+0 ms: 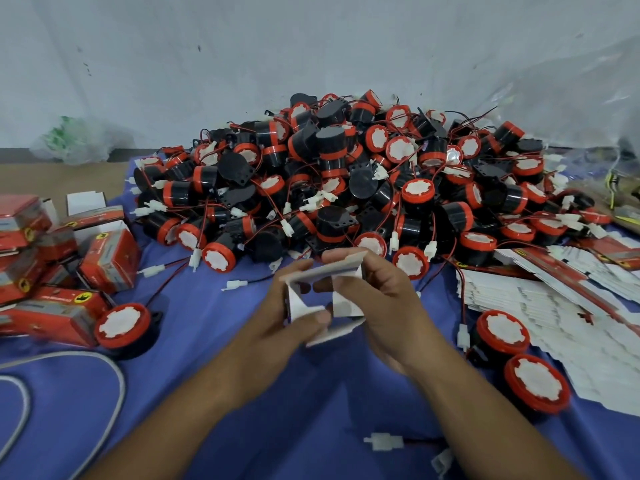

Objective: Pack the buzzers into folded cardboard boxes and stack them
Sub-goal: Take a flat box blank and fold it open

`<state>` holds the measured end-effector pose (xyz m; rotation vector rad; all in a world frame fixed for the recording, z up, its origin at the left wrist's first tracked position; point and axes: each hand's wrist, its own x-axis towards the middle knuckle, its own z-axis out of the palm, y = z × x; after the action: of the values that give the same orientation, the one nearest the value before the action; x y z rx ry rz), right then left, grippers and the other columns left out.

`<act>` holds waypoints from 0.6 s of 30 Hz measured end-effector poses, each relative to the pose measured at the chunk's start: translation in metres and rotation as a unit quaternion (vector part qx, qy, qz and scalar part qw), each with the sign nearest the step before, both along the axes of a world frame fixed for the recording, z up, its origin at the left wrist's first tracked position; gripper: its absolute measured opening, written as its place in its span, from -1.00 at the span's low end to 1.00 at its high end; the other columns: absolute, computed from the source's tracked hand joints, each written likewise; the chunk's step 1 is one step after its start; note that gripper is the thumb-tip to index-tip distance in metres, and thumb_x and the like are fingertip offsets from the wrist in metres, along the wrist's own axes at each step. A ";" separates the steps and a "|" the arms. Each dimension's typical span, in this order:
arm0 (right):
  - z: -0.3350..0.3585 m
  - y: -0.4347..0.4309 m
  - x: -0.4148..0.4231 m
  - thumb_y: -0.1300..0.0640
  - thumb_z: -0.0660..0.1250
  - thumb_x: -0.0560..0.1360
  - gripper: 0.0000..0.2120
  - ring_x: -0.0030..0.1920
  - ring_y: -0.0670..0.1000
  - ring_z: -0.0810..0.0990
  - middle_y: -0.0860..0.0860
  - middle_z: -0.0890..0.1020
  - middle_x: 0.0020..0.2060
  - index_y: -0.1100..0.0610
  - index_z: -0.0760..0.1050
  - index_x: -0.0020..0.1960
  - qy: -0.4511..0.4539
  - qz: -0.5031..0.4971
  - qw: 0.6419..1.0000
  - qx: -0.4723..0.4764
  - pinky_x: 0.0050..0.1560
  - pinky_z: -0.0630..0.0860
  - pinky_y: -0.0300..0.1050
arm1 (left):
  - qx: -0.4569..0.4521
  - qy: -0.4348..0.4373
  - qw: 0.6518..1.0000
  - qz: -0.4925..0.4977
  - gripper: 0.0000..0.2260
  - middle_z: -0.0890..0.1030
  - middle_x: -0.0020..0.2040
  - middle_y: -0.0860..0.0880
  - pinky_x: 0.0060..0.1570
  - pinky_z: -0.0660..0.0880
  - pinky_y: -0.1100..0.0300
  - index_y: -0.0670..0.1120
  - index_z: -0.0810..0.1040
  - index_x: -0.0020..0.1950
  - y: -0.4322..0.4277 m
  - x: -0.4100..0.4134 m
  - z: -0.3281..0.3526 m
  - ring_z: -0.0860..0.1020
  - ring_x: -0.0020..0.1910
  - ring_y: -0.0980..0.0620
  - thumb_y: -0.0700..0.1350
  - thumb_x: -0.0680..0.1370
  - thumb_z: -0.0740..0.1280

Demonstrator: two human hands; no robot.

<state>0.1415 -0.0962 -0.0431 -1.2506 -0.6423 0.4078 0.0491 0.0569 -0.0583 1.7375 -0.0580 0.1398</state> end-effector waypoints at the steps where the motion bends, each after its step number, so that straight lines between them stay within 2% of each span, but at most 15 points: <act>1: -0.001 0.001 0.000 0.23 0.26 0.49 -0.71 0.04 0.01 0.68 -0.03 0.71 -0.03 -0.09 0.67 -0.01 -0.007 -0.020 1.000 -0.002 0.00 0.57 -0.10 | -0.022 0.006 1.000 -0.001 -0.39 0.44 0.43 0.14 0.34 0.40 0.01 0.30 0.34 0.42 0.002 0.001 0.002 0.39 0.44 0.05 0.29 0.40 0.43; 3: -0.004 0.002 0.002 0.18 0.26 0.49 -0.73 0.09 0.04 0.65 -0.07 0.69 0.00 -0.14 0.66 -0.04 -0.035 -0.048 0.998 -0.014 0.05 0.57 0.02 | -0.050 0.018 0.999 0.006 -0.41 0.54 0.33 0.20 0.21 0.51 0.08 0.28 0.43 0.34 0.000 0.005 0.010 0.52 0.32 0.04 0.32 0.35 0.46; 4: -0.006 0.002 0.003 0.17 0.27 0.51 -0.73 0.12 0.06 0.62 -0.08 0.67 0.03 -0.15 0.65 -0.04 -0.048 -0.051 0.997 -0.015 0.11 0.57 0.07 | -0.058 -0.009 0.998 0.010 -0.56 0.62 0.20 0.21 0.07 0.58 0.14 0.26 0.53 0.24 0.000 0.001 0.011 0.61 0.18 0.05 0.25 0.38 0.45; 5: -0.007 0.003 0.002 0.16 0.28 0.52 -0.74 0.16 0.06 0.61 -0.10 0.66 0.07 -0.16 0.65 -0.05 -0.056 -0.048 0.997 -0.009 0.17 0.56 0.06 | -0.074 -0.038 0.996 0.026 -0.82 0.69 0.05 0.19 -0.09 0.62 0.15 0.20 0.66 0.05 0.004 0.000 0.008 0.67 0.02 0.04 0.12 0.46 0.38; 6: -0.007 0.002 0.002 0.16 0.29 0.54 -0.75 0.21 0.01 0.59 -0.12 0.64 0.12 -0.16 0.65 -0.04 -0.064 -0.043 0.997 -0.002 0.20 0.55 -0.01 | -0.078 -0.051 0.995 0.031 -0.77 0.72 -0.07 0.13 -0.23 0.64 0.12 0.14 0.72 -0.16 0.007 0.002 0.003 0.70 -0.10 0.02 0.02 0.57 0.28; 7: -0.007 0.002 0.002 0.16 0.30 0.55 -0.76 0.26 -0.04 0.56 -0.12 0.62 0.17 -0.16 0.66 -0.04 -0.077 -0.040 0.996 0.003 0.21 0.54 -0.06 | -0.125 -0.043 0.990 0.042 -0.59 0.73 -0.11 0.06 -0.29 0.64 0.07 0.07 0.72 -0.26 0.001 0.001 0.003 0.70 -0.13 -0.02 -0.04 0.65 0.17; 8: -0.007 0.002 0.002 0.16 0.30 0.56 -0.77 0.31 -0.07 0.53 -0.10 0.60 0.21 -0.14 0.66 -0.02 -0.094 -0.039 0.995 0.004 0.22 0.52 -0.11 | -0.193 -0.031 0.981 0.012 -0.60 0.72 -0.08 0.00 -0.26 0.65 0.03 0.02 0.72 -0.23 0.002 0.004 0.004 0.70 -0.08 -0.07 -0.03 0.67 0.17; 9: -0.007 0.002 0.003 0.18 0.30 0.55 -0.77 0.34 -0.08 0.50 -0.07 0.58 0.24 -0.10 0.66 -0.01 -0.107 -0.039 0.994 0.005 0.24 0.50 -0.13 | -0.239 -0.012 0.971 0.023 -0.74 0.70 0.00 -0.05 -0.18 0.66 -0.01 -0.01 0.72 -0.12 0.002 0.007 0.010 0.68 -0.01 -0.09 0.03 0.62 0.27; 10: -0.007 0.002 0.004 0.20 0.30 0.53 -0.79 0.35 -0.08 0.49 -0.04 0.57 0.24 -0.06 0.64 0.00 -0.110 -0.040 0.993 0.007 0.24 0.49 -0.13 | -0.241 -0.004 0.970 0.024 -0.82 0.68 0.07 -0.08 -0.11 0.65 -0.04 -0.02 0.69 0.00 0.001 0.010 0.014 0.65 0.05 -0.10 0.05 0.54 0.39; 12: -0.009 0.002 0.004 0.24 0.28 0.47 -0.78 0.32 -0.06 0.51 -0.02 0.56 0.24 0.00 0.61 0.00 -0.092 -0.039 0.995 0.016 0.22 0.50 -0.11 | -0.245 -0.010 0.969 -0.002 -0.76 0.63 0.13 -0.13 -0.11 0.63 -0.01 -0.04 0.65 0.11 0.002 0.002 0.013 0.62 0.05 -0.10 -0.06 0.46 0.46; 15: -0.006 0.003 0.004 0.18 0.34 0.37 -0.70 0.22 0.00 0.55 -0.05 0.57 0.16 -0.01 0.59 0.09 -0.047 0.008 0.998 0.029 0.17 0.50 -0.04 | -0.270 -0.012 0.962 0.030 -0.79 0.65 0.08 -0.15 -0.13 0.64 -0.03 -0.03 0.66 0.07 -0.001 0.003 0.014 0.64 0.00 -0.15 -0.20 0.46 0.41; 18: 0.000 0.002 0.003 -0.01 0.38 0.29 -0.44 0.15 0.01 0.53 -0.03 0.57 0.10 -0.03 0.48 0.30 0.007 0.082 0.996 0.047 0.15 0.50 -0.10 | -0.324 -0.014 0.943 0.080 -0.81 0.68 0.08 -0.16 -0.18 0.65 0.03 -0.04 0.69 0.01 0.000 0.005 0.022 0.68 -0.01 -0.17 -0.21 0.43 0.40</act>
<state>0.1446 -0.0945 -0.0426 -1.1096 -0.7468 0.5157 0.0538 0.0570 -0.0365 1.0782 0.1009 0.2694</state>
